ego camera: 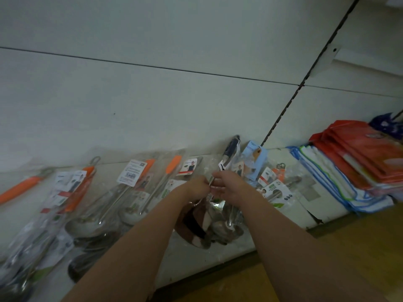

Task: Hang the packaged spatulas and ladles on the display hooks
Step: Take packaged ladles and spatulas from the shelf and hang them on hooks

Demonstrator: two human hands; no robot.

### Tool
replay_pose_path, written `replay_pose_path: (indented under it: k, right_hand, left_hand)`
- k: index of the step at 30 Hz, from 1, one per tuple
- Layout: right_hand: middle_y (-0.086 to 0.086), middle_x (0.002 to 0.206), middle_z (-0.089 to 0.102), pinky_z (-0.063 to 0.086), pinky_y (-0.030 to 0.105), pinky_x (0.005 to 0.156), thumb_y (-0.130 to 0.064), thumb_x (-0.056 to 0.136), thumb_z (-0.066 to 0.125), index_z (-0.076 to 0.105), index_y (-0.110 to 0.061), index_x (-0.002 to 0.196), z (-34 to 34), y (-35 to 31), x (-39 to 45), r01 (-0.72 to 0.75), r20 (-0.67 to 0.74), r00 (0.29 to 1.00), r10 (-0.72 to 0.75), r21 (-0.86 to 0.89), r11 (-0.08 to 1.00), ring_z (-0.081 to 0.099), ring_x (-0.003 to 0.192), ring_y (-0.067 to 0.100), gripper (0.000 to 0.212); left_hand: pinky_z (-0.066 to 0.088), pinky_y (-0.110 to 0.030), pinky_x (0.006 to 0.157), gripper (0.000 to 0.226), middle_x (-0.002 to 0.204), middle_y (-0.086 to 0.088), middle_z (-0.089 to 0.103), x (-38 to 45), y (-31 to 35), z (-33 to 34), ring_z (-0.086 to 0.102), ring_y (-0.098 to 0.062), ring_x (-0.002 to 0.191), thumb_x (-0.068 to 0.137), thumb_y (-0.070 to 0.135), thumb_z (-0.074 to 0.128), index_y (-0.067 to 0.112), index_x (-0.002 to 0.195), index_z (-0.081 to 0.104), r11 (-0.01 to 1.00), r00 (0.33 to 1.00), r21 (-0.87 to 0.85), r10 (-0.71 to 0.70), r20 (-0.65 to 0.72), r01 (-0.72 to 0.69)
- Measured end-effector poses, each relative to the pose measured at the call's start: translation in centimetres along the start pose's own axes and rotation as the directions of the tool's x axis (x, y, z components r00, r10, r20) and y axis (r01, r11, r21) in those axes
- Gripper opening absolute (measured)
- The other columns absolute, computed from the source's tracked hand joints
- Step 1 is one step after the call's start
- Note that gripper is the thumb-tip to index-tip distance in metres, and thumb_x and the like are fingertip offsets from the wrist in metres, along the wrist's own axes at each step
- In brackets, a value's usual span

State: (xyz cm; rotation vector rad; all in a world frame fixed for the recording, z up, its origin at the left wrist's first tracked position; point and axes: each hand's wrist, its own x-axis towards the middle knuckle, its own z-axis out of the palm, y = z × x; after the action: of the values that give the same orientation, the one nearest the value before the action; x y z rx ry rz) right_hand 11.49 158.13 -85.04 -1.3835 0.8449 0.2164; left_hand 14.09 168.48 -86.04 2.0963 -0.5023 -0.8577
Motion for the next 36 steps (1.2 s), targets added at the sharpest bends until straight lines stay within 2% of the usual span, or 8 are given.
replay_pose_path:
  k: [2, 8, 15, 22, 26, 28, 31, 36]
  right_hand:
    - [0.011, 0.084, 0.052, 0.044, 0.022, 0.048, -0.011, 0.097, 0.044, 0.048, -0.006, 0.1, 0.3, -0.2, -0.3, 0.0, 0.009, 1.0, 0.0, -0.022, 1.0, 0.051, 0.063, 0.016, 0.007]
    - [0.009, 0.083, 0.053, 0.046, 0.026, 0.059, -0.01, 0.096, 0.044, 0.051, -0.003, 0.105, 1.3, -0.9, -1.6, 0.026, 0.055, 0.998, -0.023, -0.065, 0.998, 0.053, 0.068, 0.02, 0.013]
    - [0.009, 0.078, 0.055, 0.046, 0.027, 0.057, -0.003, 0.095, 0.041, 0.055, -0.002, 0.09, 4.0, -1.9, -3.4, 0.114, 0.071, 0.992, -0.107, -0.101, 0.988, 0.055, 0.065, 0.019, 0.014]
    - [0.009, 0.078, 0.055, 0.05, 0.029, 0.061, -0.001, 0.093, 0.043, 0.055, -0.002, 0.09, 7.9, -2.5, -5.1, 0.154, 0.134, 0.981, -0.143, -0.077, 0.985, 0.053, 0.065, 0.021, 0.012]
    - [0.012, 0.086, 0.059, 0.052, 0.032, 0.064, -0.001, 0.095, 0.04, 0.055, -0.003, 0.088, 10.5, -2.6, -6.0, 0.195, 0.167, 0.97, -0.179, -0.089, 0.977, 0.055, 0.069, 0.021, 0.016]
    - [0.016, 0.092, 0.061, 0.053, 0.033, 0.063, 0.001, 0.094, 0.037, 0.057, -0.002, 0.094, 11.7, -2.8, -6.4, 0.23, 0.185, 0.96, -0.21, -0.098, 0.968, 0.057, 0.069, 0.021, 0.02]
    - [0.011, 0.079, 0.061, 0.053, 0.029, 0.057, -0.001, 0.094, 0.033, 0.057, -0.006, 0.093, 13.0, -3.0, -7.2, 0.274, 0.218, 0.943, -0.251, -0.085, 0.958, 0.059, 0.066, 0.018, 0.024]
    - [0.001, 0.074, 0.066, 0.05, 0.027, 0.068, -0.016, 0.097, 0.041, 0.064, -0.012, 0.095, 13.8, -3.3, -8.6, 0.344, 0.333, 0.902, -0.275, -0.168, 0.924, 0.061, 0.069, 0.013, 0.023]
  left_hand:
    - [0.031, -0.017, 0.049, 0.025, 0.063, -0.002, 0.046, 0.0, 0.0, -0.1, 0.042, -0.008, 0.056, 0.087, -0.006, 0.041, 0.004, 0.069, 0.056, 1.0, 1.0, -0.002, -0.013, -0.02, 0.013]
    - [0.038, -0.02, 0.054, 0.021, 0.089, -0.019, 0.061, -1.4, 0.0, -1.8, 0.054, -0.021, 0.07, 0.09, 0.002, 0.045, -0.003, 0.098, 0.064, 0.999, 0.993, -0.053, -0.003, -0.116, -0.003]
    - [0.044, -0.028, 0.055, 0.02, 0.062, -0.014, 0.052, -3.0, -0.7, -4.3, 0.051, -0.025, 0.055, 0.09, 0.003, 0.045, -0.002, 0.073, 0.054, 0.996, 0.972, -0.089, -0.039, -0.233, 0.018]
    - [0.051, -0.025, 0.053, 0.024, 0.066, -0.008, 0.058, -5.1, -1.8, -6.5, 0.058, -0.015, 0.053, 0.091, 0.006, 0.043, -0.008, 0.098, 0.061, 0.979, 0.955, -0.194, -0.107, -0.276, 0.054]
    - [0.043, -0.021, 0.037, 0.046, 0.106, -0.025, 0.061, -6.5, -2.5, -7.9, 0.06, -0.021, 0.062, 0.091, 0.009, 0.044, -0.014, 0.13, 0.035, 0.954, 0.919, -0.298, -0.151, -0.363, 0.038]
    - [0.05, -0.026, 0.046, 0.055, 0.119, -0.026, 0.055, -7.3, -2.8, -8.9, 0.063, -0.027, 0.082, 0.089, 0.013, 0.049, -0.006, 0.134, 0.024, 0.922, 0.9, -0.387, -0.164, -0.403, -0.005]
    - [0.051, -0.032, 0.076, 0.043, 0.113, -0.016, 0.058, -8.7, -2.6, -10.4, 0.058, -0.025, 0.099, 0.087, 0.01, 0.053, 0.007, 0.127, 0.039, 0.881, 0.887, -0.464, -0.138, -0.44, -0.094]
    - [0.044, -0.026, 0.065, 0.011, 0.083, -0.01, 0.06, -10.2, -1.6, -12.1, 0.056, -0.02, 0.073, 0.084, 0.004, 0.052, 0.012, 0.078, 0.055, 0.755, 0.815, -0.591, -0.136, -0.564, -0.283]
